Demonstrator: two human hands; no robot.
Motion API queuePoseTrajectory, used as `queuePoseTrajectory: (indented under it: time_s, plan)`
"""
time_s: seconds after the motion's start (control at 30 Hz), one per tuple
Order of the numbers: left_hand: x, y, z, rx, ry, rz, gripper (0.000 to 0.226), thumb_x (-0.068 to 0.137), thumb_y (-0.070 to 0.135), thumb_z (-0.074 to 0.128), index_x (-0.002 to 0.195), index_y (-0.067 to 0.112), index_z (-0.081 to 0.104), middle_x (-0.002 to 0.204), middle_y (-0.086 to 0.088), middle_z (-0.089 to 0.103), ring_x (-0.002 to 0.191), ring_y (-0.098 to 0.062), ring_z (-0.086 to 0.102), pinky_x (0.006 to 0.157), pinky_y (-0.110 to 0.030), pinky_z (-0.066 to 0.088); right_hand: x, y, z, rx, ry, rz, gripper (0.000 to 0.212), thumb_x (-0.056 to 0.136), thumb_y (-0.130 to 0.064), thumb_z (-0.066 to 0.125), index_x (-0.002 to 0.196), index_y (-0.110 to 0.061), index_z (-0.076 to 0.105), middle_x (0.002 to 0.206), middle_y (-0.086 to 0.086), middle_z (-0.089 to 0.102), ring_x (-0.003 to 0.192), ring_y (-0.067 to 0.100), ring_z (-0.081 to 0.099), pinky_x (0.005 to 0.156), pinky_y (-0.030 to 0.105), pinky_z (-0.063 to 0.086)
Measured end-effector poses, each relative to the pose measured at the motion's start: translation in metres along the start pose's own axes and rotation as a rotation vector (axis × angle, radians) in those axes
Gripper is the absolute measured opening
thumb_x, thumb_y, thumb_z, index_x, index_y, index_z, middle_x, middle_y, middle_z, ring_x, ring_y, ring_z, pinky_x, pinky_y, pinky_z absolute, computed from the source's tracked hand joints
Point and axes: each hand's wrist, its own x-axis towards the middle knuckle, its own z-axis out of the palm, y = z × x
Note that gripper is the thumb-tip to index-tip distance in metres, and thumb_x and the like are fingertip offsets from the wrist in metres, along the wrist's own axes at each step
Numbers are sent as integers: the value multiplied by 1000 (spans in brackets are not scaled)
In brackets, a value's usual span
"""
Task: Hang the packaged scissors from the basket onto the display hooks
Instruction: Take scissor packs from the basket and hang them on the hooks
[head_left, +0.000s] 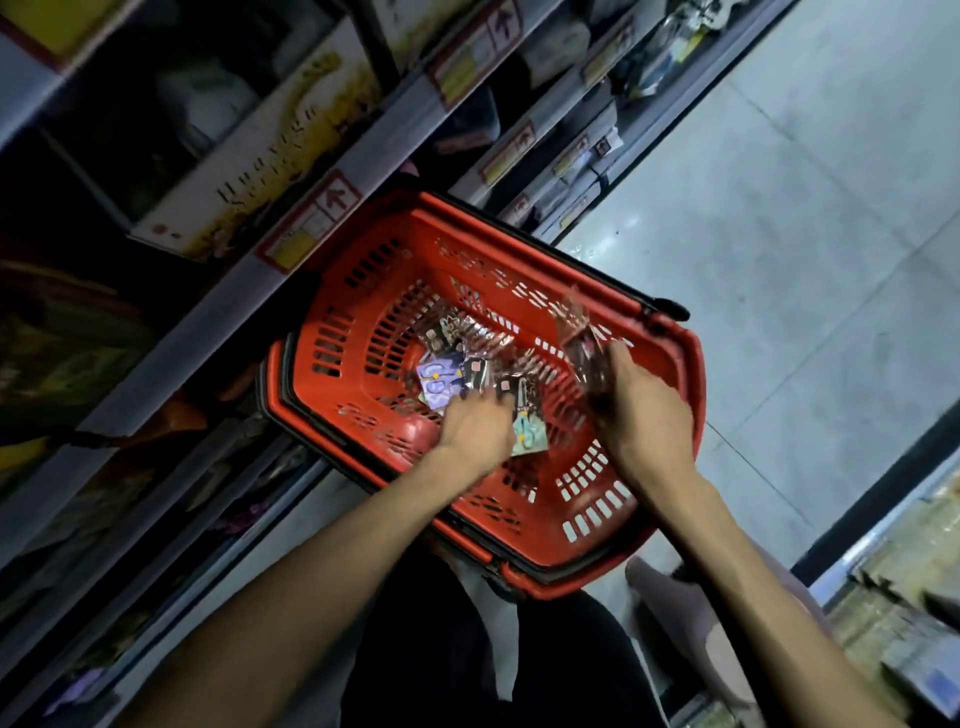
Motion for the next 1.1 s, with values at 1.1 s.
queuePoseTrajectory:
  time_s: [1.1]
  plan:
    - [134, 86, 82, -783, 94, -1099, 96, 69, 50, 89, 140, 13, 36, 140, -16, 46, 126, -37, 53, 100, -46, 47, 2, 42, 7, -113, 167, -208, 16, 90, -23, 69, 102, -22, 59, 83, -5, 64, 75, 23, 52, 66, 39, 41]
